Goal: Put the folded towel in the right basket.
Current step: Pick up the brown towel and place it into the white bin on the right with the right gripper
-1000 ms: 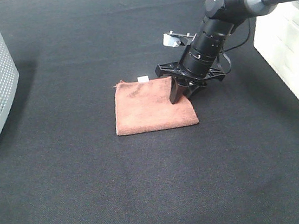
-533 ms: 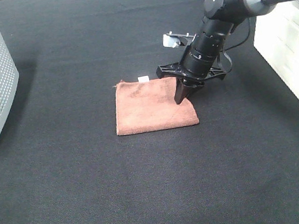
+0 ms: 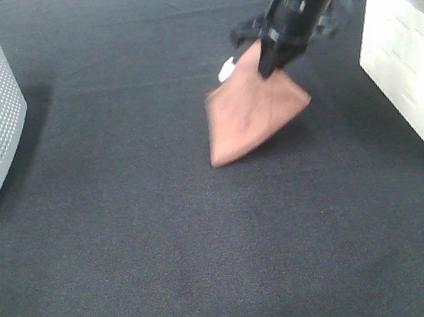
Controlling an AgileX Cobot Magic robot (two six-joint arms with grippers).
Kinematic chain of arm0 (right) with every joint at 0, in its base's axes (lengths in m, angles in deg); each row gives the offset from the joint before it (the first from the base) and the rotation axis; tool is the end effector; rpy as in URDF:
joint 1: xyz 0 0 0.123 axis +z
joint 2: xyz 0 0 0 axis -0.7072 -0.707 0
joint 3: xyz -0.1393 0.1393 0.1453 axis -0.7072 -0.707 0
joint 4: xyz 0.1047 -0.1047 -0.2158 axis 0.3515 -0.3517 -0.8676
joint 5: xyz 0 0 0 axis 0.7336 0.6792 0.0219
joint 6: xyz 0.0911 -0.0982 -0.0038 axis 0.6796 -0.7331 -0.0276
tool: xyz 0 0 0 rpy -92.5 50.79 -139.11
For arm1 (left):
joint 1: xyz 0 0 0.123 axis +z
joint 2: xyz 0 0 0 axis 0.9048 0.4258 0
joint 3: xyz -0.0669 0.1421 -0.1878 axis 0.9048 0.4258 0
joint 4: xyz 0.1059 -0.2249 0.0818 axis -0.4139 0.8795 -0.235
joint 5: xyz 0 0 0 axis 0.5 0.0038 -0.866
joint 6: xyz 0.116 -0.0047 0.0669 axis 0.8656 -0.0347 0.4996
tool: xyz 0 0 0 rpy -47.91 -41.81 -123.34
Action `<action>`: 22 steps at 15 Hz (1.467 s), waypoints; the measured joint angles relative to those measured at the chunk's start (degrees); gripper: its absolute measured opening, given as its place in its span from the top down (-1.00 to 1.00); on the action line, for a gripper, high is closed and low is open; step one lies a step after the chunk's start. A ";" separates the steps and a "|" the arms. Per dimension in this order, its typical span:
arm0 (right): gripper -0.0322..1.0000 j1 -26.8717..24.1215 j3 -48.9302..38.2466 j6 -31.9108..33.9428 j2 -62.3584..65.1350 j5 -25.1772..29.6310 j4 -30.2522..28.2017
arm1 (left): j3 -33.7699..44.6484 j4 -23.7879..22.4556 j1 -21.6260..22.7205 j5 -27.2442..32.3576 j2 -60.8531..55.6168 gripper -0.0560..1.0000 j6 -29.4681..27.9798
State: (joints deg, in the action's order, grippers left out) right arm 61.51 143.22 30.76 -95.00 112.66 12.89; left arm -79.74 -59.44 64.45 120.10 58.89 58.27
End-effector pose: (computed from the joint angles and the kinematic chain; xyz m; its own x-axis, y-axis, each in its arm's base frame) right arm 0.4489 0.1631 0.1546 -0.8659 -0.2650 -0.4243 -0.3718 0.9084 0.1915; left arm 0.0814 -0.0077 0.2666 -0.4324 0.0869 -0.8975 0.0916 0.9944 0.0522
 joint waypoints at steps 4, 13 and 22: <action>0.92 -0.74 0.00 2.41 10.94 2.18 -7.28 | 0.00 0.00 0.00 0.00 0.00 -0.76 0.00; 0.92 -28.02 0.23 3.21 21.43 4.70 -2.46 | 0.00 0.00 0.00 0.00 0.00 -0.76 0.00; 0.92 -36.61 0.52 -0.23 16.56 4.70 2.18 | 0.00 0.00 0.00 0.00 0.00 -0.76 0.00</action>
State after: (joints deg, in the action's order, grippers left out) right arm 24.90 143.73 30.53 -78.44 117.35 15.06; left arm -79.74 -59.44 64.45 120.10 58.89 58.27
